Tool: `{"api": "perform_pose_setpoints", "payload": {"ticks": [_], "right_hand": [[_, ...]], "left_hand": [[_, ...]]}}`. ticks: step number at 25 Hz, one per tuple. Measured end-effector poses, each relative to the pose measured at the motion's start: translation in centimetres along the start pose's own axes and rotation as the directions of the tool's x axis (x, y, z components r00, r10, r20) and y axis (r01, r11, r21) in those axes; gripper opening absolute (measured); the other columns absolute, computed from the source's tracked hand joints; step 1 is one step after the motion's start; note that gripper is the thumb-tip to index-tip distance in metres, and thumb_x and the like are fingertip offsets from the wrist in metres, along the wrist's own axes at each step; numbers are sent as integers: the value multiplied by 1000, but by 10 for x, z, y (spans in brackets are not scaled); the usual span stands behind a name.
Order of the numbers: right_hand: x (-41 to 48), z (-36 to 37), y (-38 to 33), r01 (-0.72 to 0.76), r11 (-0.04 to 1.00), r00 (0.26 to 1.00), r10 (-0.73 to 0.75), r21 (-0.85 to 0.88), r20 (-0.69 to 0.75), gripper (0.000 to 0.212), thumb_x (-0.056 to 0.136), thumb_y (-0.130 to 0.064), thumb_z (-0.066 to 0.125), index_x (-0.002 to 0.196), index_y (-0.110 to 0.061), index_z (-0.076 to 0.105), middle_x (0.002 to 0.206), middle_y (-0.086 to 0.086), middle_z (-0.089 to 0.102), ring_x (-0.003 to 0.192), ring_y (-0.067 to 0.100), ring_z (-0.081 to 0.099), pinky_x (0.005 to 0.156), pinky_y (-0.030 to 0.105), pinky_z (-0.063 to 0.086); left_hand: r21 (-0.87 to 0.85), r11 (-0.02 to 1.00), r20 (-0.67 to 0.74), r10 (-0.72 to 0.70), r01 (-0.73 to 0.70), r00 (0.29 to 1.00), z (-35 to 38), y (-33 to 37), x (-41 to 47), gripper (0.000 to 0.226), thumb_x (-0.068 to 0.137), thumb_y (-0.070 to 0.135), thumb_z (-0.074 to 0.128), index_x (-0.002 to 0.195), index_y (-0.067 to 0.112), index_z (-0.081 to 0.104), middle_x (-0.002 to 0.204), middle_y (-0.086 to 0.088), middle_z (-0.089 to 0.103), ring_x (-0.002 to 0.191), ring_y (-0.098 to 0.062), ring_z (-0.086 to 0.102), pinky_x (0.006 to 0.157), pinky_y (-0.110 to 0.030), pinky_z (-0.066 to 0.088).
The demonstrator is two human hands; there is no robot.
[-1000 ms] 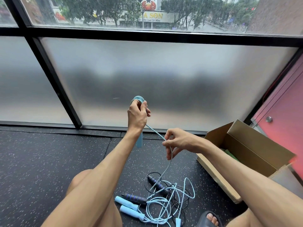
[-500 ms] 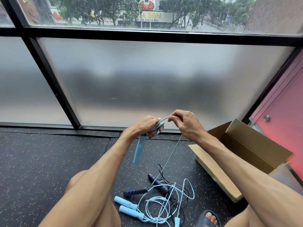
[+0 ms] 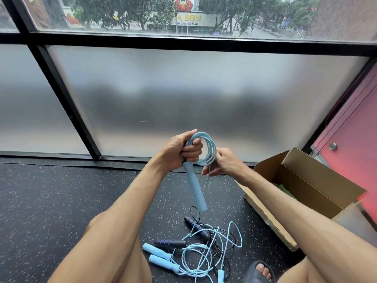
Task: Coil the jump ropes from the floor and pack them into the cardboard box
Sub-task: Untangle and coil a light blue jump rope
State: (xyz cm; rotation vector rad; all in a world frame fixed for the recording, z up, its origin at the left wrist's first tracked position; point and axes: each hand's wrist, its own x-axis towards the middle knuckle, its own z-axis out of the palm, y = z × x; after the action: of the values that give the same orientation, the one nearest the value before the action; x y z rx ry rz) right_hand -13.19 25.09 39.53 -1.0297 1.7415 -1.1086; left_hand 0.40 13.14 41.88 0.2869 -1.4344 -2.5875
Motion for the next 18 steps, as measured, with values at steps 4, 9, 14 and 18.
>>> {"api": "perform_pose_setpoints", "payload": {"ticks": [4,9,14,18], "right_hand": [[-7,5,21,-155,979,941,188,-134,281,12,102,-20,51,100,-14,61,90,4,72,85,18,67,81,35,52],[-13,10,21,-189,981,933,193,-43,304,8,98,-13,57,103,-11,50,81,15,65,67,20,61,68,33,49],[-17,-1,-5,-90,991,992,98,-103,78,24,100,-20,55,104,4,54,74,20,66,62,30,65,57,42,60],[-16,-7,-27,98,986,992,-108,-138,-63,25,96,-23,62,80,-5,64,56,6,52,41,13,42,37,23,36]], "left_hand": [[-102,990,-31,97,-100,995,-4,5,-2,40,105,33,31,73,14,46,51,6,16,43,-10,13,48,-26,17],[-109,964,-196,220,-244,956,-2,5,0,38,106,34,30,82,12,49,56,4,29,47,-12,26,54,-27,31],[-128,906,-452,310,-404,837,-16,12,2,39,107,37,30,85,12,51,56,4,32,47,-13,32,59,-27,34],[-145,881,-534,314,-451,785,-21,9,7,39,106,39,34,84,12,52,57,3,31,47,-13,34,62,-29,31]]}}
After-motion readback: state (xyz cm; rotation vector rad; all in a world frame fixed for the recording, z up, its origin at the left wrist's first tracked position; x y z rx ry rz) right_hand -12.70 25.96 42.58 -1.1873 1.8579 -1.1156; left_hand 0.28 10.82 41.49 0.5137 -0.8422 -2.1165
